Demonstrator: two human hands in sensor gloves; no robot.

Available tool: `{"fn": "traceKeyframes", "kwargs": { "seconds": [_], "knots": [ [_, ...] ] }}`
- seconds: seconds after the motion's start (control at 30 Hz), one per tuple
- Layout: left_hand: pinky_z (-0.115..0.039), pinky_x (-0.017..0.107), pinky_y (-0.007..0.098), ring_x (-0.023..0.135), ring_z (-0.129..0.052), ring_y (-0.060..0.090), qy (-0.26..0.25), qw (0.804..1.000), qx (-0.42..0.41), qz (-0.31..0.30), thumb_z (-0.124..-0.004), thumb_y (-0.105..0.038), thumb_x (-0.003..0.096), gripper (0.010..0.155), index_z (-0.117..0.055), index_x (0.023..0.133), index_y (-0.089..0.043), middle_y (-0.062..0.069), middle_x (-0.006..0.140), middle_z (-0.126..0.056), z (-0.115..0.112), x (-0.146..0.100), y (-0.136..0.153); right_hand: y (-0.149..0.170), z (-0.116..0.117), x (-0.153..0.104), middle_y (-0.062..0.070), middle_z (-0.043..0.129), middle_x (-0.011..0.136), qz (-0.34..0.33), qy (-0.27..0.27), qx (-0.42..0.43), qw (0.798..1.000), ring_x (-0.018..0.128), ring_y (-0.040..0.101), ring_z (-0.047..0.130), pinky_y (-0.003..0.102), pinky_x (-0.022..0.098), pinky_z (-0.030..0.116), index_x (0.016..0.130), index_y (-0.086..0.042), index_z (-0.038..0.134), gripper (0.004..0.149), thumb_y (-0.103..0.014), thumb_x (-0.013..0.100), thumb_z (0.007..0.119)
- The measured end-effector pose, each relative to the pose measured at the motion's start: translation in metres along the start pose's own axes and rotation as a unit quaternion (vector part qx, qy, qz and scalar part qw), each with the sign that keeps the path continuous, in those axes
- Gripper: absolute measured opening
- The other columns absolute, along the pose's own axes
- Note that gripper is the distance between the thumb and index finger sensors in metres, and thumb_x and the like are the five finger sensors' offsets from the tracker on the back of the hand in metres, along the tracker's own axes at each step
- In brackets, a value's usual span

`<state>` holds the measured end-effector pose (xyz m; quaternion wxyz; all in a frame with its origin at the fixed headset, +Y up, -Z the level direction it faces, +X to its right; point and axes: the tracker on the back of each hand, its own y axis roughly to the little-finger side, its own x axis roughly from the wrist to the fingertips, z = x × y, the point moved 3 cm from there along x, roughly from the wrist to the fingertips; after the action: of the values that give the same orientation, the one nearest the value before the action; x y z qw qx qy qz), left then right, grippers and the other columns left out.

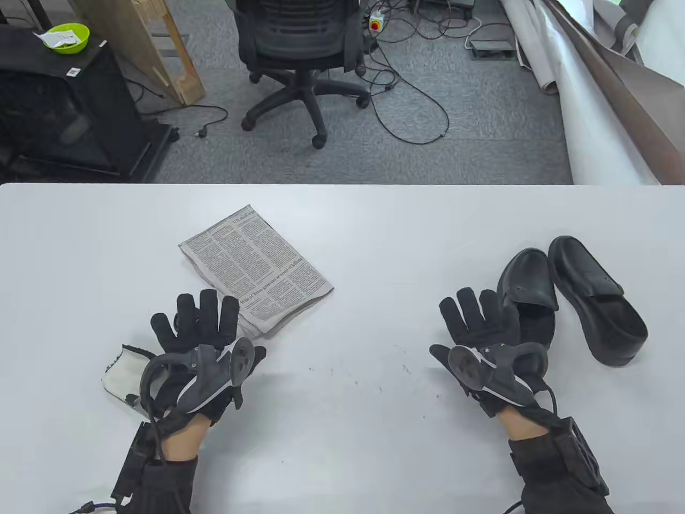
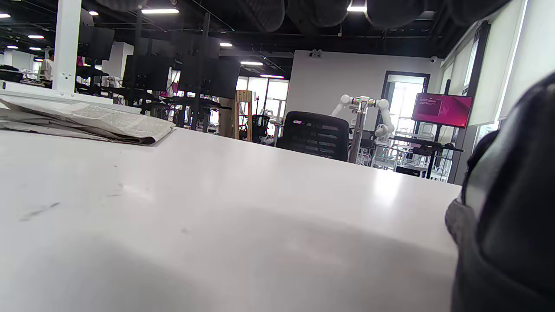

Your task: Dip and apply built-in sponge shoe polish on shoes

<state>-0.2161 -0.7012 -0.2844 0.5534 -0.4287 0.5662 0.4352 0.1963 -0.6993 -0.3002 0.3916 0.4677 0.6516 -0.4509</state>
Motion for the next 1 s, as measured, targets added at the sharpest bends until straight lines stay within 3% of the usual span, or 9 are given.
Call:
{"fn": "traceKeyframes", "kwargs": {
  "seconds": [0.5, 0.63, 0.87, 0.93, 1.0],
  "knots": [
    [-0.019, 0.071, 0.080, 0.113, -0.018, 0.049, -0.010, 1.000, 0.019, -0.004, -0.052, -0.077, 0.0414, 0.093, -0.015, 0.111, -0.028, 0.012, 0.124, -0.012, 0.003, -0.001, -0.003, -0.006, -0.003, -0.001, 0.004, 0.037, 0.117, -0.010, 0.005, 0.004, 1.000, 0.107, 0.049, 0.046, 0.070, 0.071, 0.052, 0.111, -0.033, 0.039, 0.083, -0.072, 0.039, 0.048],
    [-0.020, 0.072, 0.080, 0.113, -0.022, 0.049, -0.006, 1.000, 0.023, -0.010, -0.061, -0.075, 0.0422, 0.094, -0.020, 0.112, -0.028, 0.011, 0.124, -0.019, 0.005, 0.003, -0.008, -0.006, -0.004, 0.000, 0.004, 0.037, 0.117, -0.010, 0.008, 0.009, 1.000, 0.107, 0.048, 0.047, 0.069, 0.071, 0.052, 0.111, -0.033, 0.039, 0.083, -0.072, 0.039, 0.048],
    [-0.028, 0.076, 0.075, 0.115, -0.042, 0.044, 0.060, 0.996, 0.041, -0.045, -0.078, -0.064, 0.0412, 0.081, -0.046, 0.109, -0.033, 0.003, 0.123, -0.048, 0.005, 0.038, -0.038, -0.009, -0.002, 0.000, 0.004, 0.039, 0.117, -0.018, 0.002, 0.013, 1.000, 0.106, 0.048, 0.049, 0.069, 0.071, 0.053, 0.111, -0.033, 0.039, 0.082, -0.072, 0.039, 0.049],
    [-0.031, 0.078, 0.073, 0.115, -0.049, 0.041, 0.097, 0.994, 0.034, -0.044, -0.080, -0.063, 0.0406, 0.082, -0.046, 0.109, -0.033, 0.000, 0.122, -0.052, -0.002, 0.053, -0.046, -0.008, -0.003, 0.000, 0.004, 0.041, 0.116, -0.015, -0.001, 0.021, 1.000, 0.106, 0.048, 0.049, 0.069, 0.071, 0.054, 0.110, -0.033, 0.040, 0.082, -0.072, 0.039, 0.048],
    [-0.032, 0.078, 0.073, 0.114, -0.054, 0.040, 0.103, 0.993, 0.048, -0.034, -0.082, -0.061, 0.0396, 0.079, -0.052, 0.107, -0.033, -0.001, 0.120, -0.060, -0.009, 0.063, -0.052, -0.007, -0.004, 0.000, 0.004, 0.042, 0.116, -0.015, 0.002, 0.030, 0.999, 0.106, 0.047, 0.050, 0.069, 0.071, 0.054, 0.110, -0.033, 0.041, 0.082, -0.072, 0.039, 0.048]
  ]
}}
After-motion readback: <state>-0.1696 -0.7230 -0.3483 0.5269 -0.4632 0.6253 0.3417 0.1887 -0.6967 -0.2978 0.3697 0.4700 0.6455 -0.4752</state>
